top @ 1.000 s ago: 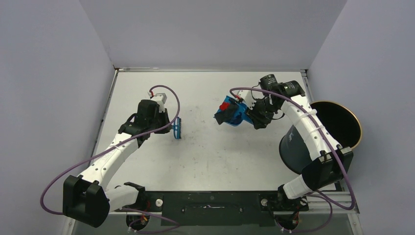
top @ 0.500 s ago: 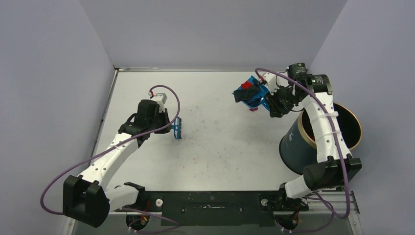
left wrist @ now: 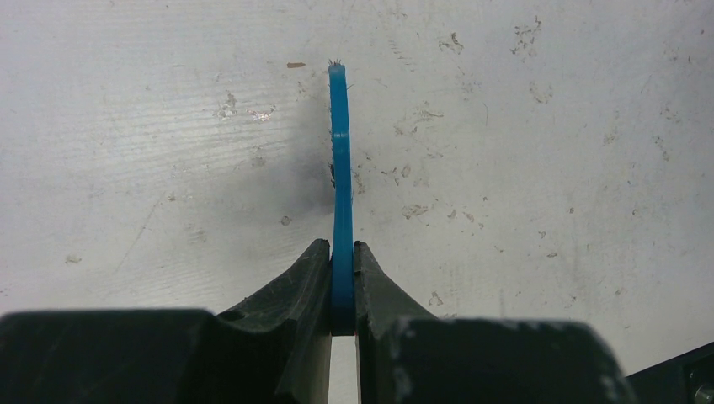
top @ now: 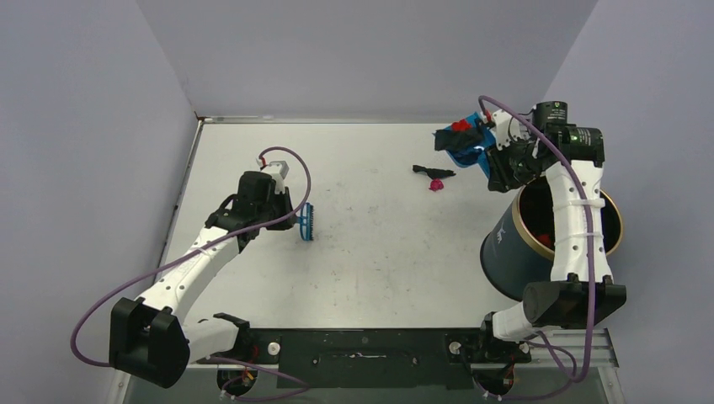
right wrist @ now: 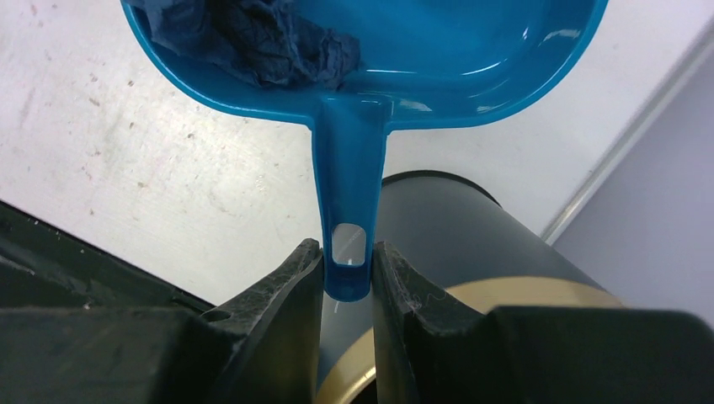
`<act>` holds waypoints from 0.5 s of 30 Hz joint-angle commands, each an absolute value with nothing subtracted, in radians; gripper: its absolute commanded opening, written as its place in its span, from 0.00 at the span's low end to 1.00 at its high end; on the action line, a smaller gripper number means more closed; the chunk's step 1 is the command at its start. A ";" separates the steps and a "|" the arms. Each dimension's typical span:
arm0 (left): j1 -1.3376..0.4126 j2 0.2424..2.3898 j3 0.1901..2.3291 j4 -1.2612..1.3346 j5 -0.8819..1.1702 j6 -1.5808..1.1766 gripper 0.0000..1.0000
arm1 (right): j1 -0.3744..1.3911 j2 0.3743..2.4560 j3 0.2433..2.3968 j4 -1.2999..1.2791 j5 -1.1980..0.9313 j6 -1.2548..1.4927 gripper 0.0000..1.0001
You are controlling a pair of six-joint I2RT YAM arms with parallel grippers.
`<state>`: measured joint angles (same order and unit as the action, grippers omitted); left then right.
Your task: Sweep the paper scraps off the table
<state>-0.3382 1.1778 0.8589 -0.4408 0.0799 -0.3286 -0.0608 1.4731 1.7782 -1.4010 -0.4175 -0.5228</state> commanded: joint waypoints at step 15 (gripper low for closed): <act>-0.335 1.184 0.873 -0.400 0.114 -0.316 0.00 | -0.169 1.345 1.882 -1.398 -0.122 -0.377 0.05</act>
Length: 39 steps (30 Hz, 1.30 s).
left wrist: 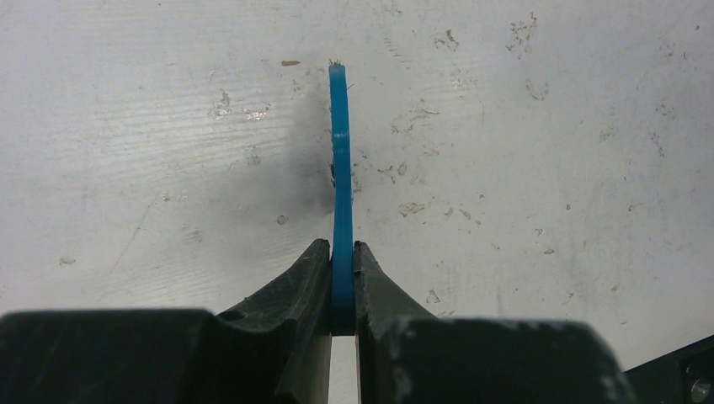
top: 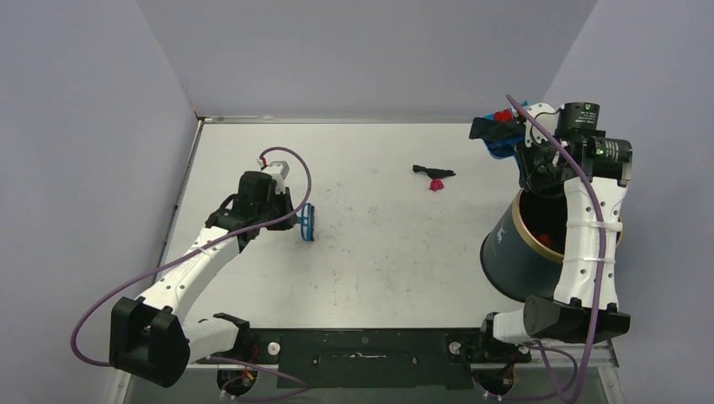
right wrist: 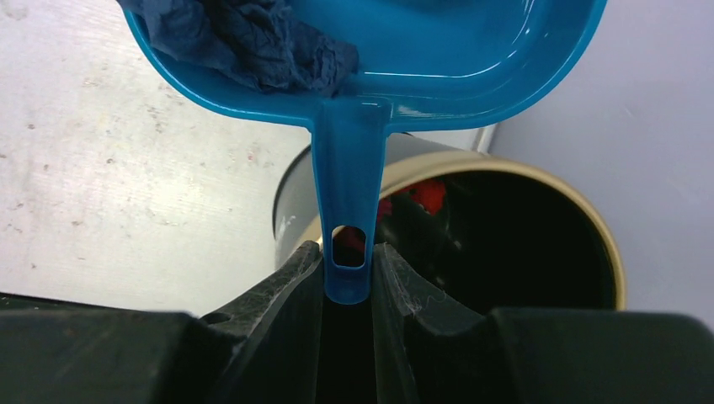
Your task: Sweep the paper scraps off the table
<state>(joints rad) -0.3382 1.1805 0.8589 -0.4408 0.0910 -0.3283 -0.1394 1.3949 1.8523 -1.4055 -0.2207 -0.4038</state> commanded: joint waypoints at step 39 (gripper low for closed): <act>-0.402 1.173 0.876 -0.431 0.069 -0.290 0.00 | -0.529 1.049 1.584 -1.401 0.385 -1.209 0.05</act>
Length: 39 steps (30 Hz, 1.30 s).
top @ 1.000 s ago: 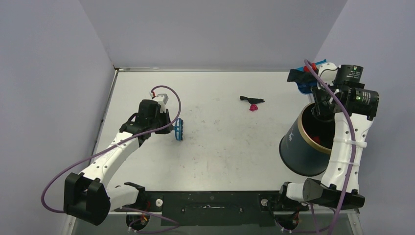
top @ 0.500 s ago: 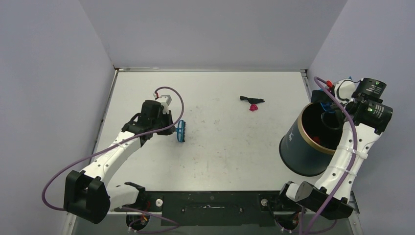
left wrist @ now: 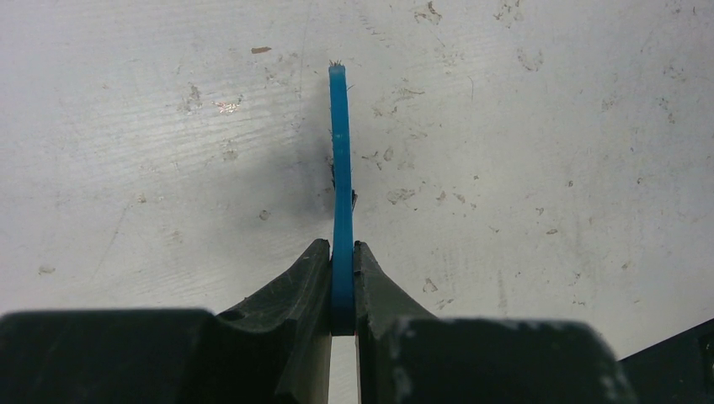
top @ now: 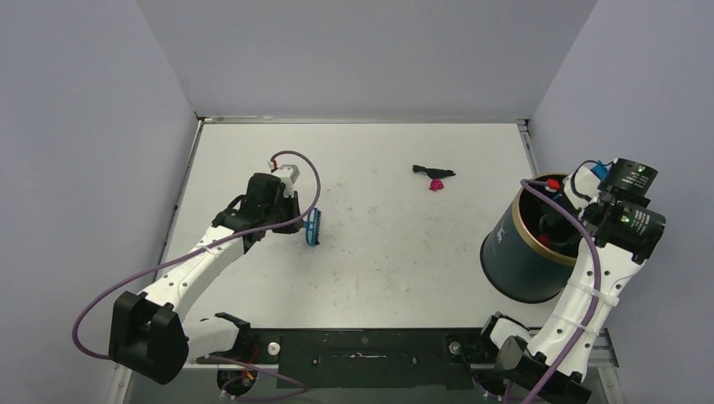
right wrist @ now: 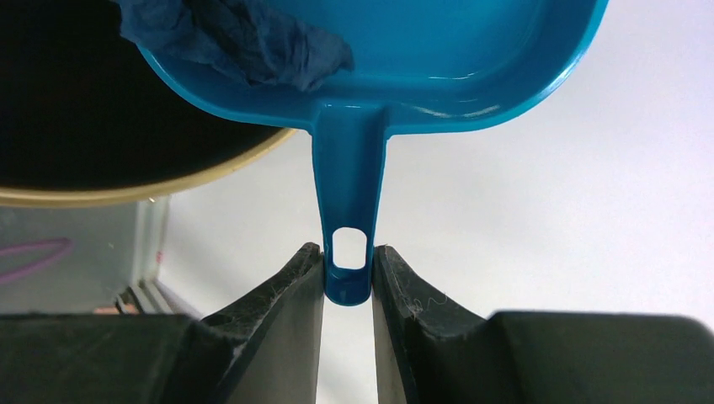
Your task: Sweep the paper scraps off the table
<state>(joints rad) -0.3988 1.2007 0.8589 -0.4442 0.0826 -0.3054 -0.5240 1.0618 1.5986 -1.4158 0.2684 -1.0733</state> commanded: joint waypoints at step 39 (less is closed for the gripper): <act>-0.402 1.157 0.887 -0.436 0.068 -0.277 0.00 | -0.528 1.139 1.781 -1.317 0.408 -1.393 0.05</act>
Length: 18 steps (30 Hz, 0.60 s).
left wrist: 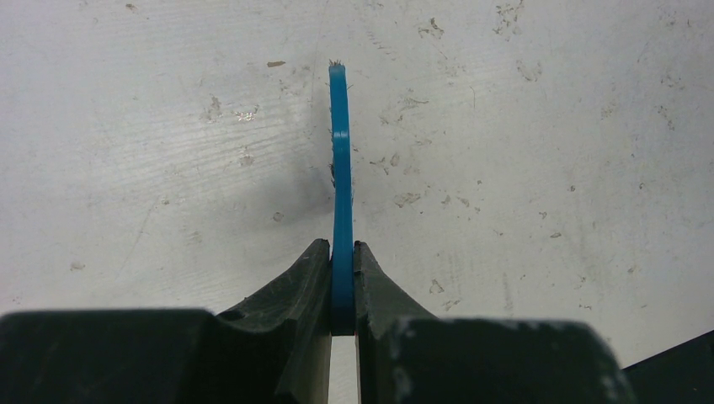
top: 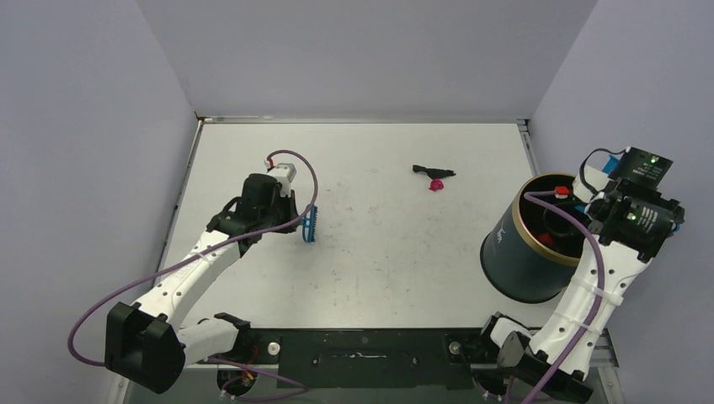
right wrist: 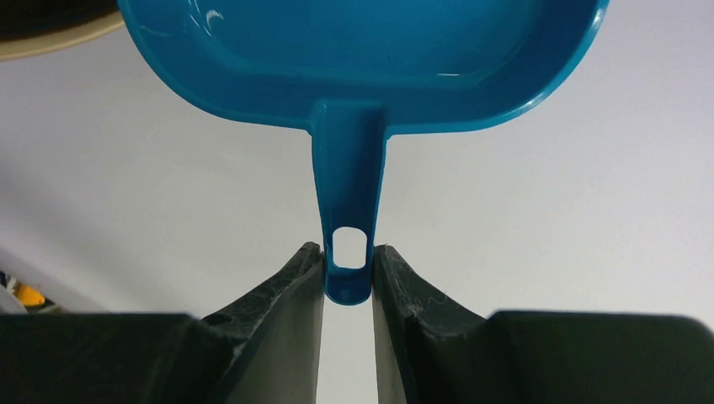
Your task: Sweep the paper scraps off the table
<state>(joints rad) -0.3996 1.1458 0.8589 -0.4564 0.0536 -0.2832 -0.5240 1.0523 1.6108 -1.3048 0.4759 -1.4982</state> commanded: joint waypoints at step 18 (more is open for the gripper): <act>-0.418 1.198 0.913 -0.377 0.144 -0.303 0.00 | -0.145 1.291 1.920 -1.208 -0.256 -0.567 0.05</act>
<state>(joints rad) -0.4007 1.1954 0.8597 -0.4454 0.1097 -0.2962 -0.2539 1.2900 1.8957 -1.2572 -0.0872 -0.8383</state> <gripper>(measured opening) 0.101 0.243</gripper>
